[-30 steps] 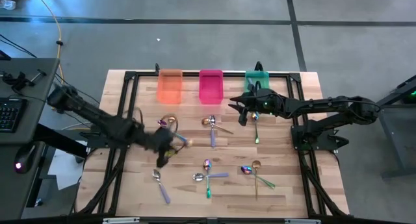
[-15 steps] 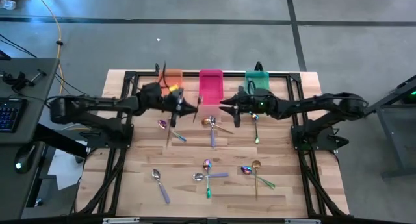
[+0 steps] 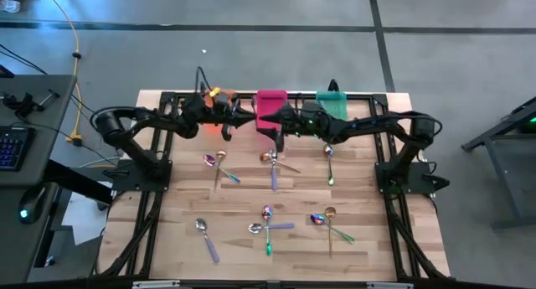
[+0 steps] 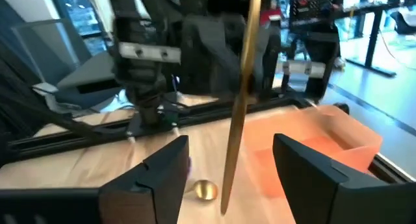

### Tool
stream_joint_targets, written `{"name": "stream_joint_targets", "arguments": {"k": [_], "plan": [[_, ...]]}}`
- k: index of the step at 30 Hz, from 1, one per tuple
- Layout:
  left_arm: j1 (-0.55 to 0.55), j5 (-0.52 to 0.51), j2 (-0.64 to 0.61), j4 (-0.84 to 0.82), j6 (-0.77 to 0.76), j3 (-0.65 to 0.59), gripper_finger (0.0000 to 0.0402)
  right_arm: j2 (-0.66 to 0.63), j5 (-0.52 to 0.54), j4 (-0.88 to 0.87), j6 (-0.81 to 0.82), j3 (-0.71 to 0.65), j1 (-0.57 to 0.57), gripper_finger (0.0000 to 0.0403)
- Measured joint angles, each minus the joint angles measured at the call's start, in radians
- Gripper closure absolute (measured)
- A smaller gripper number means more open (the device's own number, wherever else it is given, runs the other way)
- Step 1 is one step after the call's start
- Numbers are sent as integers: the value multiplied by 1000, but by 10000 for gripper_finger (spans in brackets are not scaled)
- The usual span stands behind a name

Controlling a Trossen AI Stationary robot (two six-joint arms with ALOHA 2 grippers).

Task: Sort silverware by color (type)
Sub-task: Put the bottom left yellow spoon into the pink bin

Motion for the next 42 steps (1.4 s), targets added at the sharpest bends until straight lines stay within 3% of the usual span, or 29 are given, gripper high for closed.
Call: {"name": "stream_joint_targets", "arguments": {"k": [3, 7, 14, 16, 22, 30, 37, 42], "plan": [[23, 45, 26, 106, -58, 0, 398, 32, 14, -48, 12, 67, -17, 200], [40, 55, 43, 116, -55, 0, 398, 67, 15, -77, 2, 119, -24, 236], [39, 53, 65, 116, -46, 0, 397, 73, 1, -87, -35, 138, -19, 371], [40, 51, 65, 116, -45, 0, 392, 73, 2, -91, -44, 138, -20, 393], [44, 28, 61, 113, -39, 0, 345, 73, 8, -129, -41, 138, -33, 395], [119, 32, 59, 104, -1, -18, 309, 64, 147, -240, -25, 139, -67, 400], [144, 32, 59, 102, 91, -83, 315, 96, 244, -624, 92, 286, -127, 401], [143, 32, 59, 103, 122, -100, 321, 203, 232, -779, 143, 408, -190, 401]]}}
